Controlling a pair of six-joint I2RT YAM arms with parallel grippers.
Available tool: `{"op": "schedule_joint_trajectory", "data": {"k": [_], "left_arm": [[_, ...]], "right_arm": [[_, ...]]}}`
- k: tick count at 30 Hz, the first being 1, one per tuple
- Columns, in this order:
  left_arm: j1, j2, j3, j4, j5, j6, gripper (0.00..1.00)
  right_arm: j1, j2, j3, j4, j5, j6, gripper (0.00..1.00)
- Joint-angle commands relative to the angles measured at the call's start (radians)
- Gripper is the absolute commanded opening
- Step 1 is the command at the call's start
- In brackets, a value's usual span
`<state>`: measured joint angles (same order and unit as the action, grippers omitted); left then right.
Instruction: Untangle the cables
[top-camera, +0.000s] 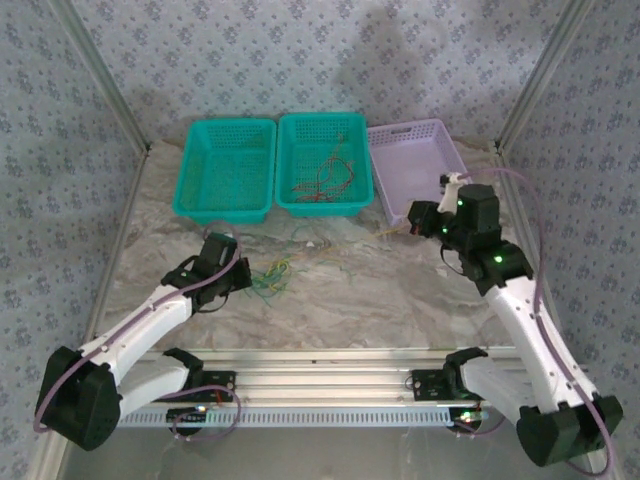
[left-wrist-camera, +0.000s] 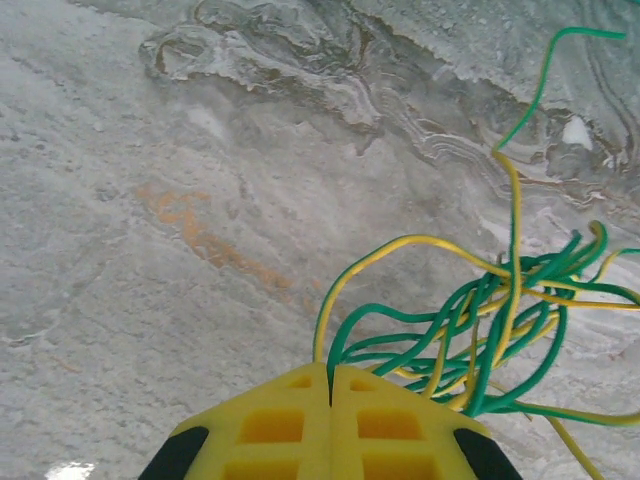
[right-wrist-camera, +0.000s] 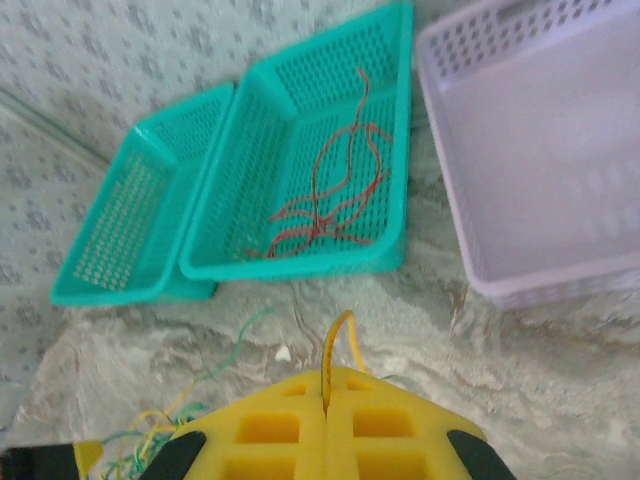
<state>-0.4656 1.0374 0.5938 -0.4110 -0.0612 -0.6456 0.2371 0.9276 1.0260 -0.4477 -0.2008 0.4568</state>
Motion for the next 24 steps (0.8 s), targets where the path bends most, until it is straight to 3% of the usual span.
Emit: {"op": "schedule_joint_trajectory", "data": {"k": [1,15,24], "left_arm": [[0.012,-0.011,0.029,-0.038,-0.022,0.021,0.0],[0.017,-0.011,0.028,-0.057,-0.067,0.034,0.0],[0.016,-0.002,0.019,-0.035,-0.081,0.027,0.0]], "right_arm": [[-0.025,-0.046,0.087,-0.084,0.021,-0.018,0.0],[-0.111,-0.094,0.352,-0.124,0.131,0.118,0.0],[-0.116,0.102,0.676,-0.223,0.066,0.129,0.0]]}}
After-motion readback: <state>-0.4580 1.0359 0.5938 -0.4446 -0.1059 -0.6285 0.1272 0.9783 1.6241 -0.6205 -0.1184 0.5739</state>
